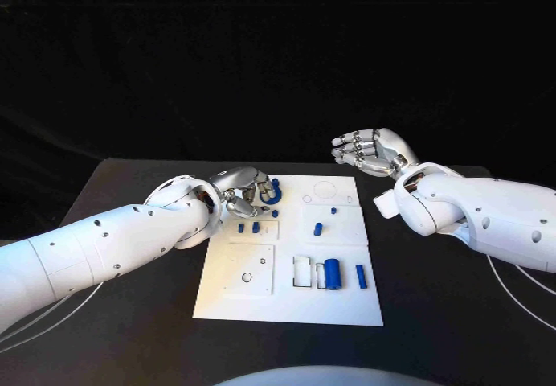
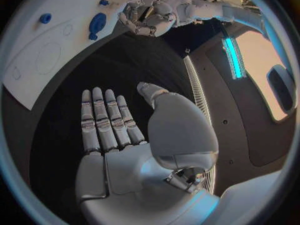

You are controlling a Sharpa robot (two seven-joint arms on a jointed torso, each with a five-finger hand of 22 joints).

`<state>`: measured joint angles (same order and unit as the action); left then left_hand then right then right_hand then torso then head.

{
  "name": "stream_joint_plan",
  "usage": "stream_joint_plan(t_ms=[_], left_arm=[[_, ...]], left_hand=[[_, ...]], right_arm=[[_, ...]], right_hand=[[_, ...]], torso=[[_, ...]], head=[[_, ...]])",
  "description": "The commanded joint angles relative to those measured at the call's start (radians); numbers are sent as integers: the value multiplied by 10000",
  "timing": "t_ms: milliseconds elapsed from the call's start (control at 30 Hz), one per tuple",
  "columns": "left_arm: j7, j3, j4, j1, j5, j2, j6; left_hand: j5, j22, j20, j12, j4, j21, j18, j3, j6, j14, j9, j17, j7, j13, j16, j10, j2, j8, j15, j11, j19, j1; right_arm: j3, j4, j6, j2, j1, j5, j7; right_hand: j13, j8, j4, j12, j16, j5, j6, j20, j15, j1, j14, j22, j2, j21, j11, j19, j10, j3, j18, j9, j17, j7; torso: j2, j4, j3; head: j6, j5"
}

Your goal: Assemble the parts on the task board

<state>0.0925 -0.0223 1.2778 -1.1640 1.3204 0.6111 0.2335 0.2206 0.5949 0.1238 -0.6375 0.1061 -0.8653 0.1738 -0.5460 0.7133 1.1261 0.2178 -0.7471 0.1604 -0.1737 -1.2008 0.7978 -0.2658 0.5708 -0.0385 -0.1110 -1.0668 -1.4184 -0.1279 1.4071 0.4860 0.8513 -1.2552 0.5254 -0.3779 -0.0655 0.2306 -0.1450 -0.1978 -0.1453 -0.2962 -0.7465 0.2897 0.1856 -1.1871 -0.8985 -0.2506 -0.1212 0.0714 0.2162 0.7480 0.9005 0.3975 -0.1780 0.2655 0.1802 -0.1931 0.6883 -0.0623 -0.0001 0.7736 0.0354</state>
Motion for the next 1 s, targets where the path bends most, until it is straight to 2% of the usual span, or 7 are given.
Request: stream_joint_plan(t_ms=[33,233,300,467,600,867,1000], left_arm=[[76,-40,-173,12,1421,-208,-339],[-245,-81,-526,28,1833,-567,-594],[-286,-85,-616,31,1892,-654,-627],[-346,-85,-790,34,1958,-834,-706],[-375,-86,-905,36,1985,-966,-818],[-511,-89,-1112,63,2069,-1173,-988],[-567,-88,-1189,77,2153,-1225,-980]], left_hand=[[-29,130,28,188,3,-260,105,87,137,585,-100,-673,-29,181,-634,55,-30,-128,-15,-32,-178,54],[-16,368,42,466,-12,-670,106,69,396,1291,-246,-1417,-26,470,-1404,219,-9,-256,-20,-55,-407,111],[-17,383,42,489,-17,-694,107,66,413,1310,-258,-1416,-37,492,-1430,229,-12,-268,-15,-44,-416,113],[-15,506,36,548,-32,-822,94,47,442,1425,-293,-1527,-46,550,-1541,262,-5,-311,-7,-41,-489,105],[-10,720,29,586,-53,-1009,61,2,515,1519,-320,-1604,-56,602,-1635,346,29,-333,3,-29,-601,82],[-11,987,14,678,-95,-1273,25,-203,803,1640,-370,-1639,-102,719,-1778,611,181,-358,29,-4,-715,31],[-29,1409,-9,755,-187,-1625,-43,-414,1033,1784,-418,-1732,-133,806,-1901,938,253,-427,99,77,-908,-25]], right_arm=[[2,18,-156,-19,4,27,-91],[2,14,-162,-44,4,27,-93],[2,15,-160,-46,4,27,-95],[2,17,-157,-46,4,27,-94],[2,21,-157,-51,4,27,-94],[2,18,-156,-64,4,27,-97],[2,19,-156,-64,4,27,-98]], right_hand=[[15,-32,-2,42,46,-63,-65,-10,28,40,-5,9,34,-53,65,-71,26,-37,106,-9,-12,-894],[15,-32,-2,42,46,-63,-65,-10,28,40,-5,9,34,-53,65,-71,26,-37,106,-9,-12,-894],[15,-32,-2,42,46,-63,-65,-10,28,40,-5,9,34,-53,65,-71,26,-37,106,-9,-12,-894],[15,-32,-2,42,46,-63,-65,-10,28,40,-5,9,34,-53,65,-71,26,-37,106,-9,-12,-894],[15,-32,-2,42,46,-63,-65,-10,28,40,-5,9,34,-53,65,-71,26,-37,106,-9,-12,-894],[15,-32,-2,42,46,-63,-65,-10,28,40,-5,9,34,-53,65,-71,26,-37,106,-9,-12,-894],[15,-32,-2,42,46,-63,-65,-10,28,40,-5,9,34,-53,65,-71,26,-37,106,-9,-12,-894]], torso=[[7,5,-2],[12,18,1],[7,15,10],[7,-2,3],[-1,-1,13],[-13,-5,13],[-6,-8,7]], head=[[-17,1],[-22,6],[-21,20],[-17,53],[-6,53],[-4,67],[-1,88]])
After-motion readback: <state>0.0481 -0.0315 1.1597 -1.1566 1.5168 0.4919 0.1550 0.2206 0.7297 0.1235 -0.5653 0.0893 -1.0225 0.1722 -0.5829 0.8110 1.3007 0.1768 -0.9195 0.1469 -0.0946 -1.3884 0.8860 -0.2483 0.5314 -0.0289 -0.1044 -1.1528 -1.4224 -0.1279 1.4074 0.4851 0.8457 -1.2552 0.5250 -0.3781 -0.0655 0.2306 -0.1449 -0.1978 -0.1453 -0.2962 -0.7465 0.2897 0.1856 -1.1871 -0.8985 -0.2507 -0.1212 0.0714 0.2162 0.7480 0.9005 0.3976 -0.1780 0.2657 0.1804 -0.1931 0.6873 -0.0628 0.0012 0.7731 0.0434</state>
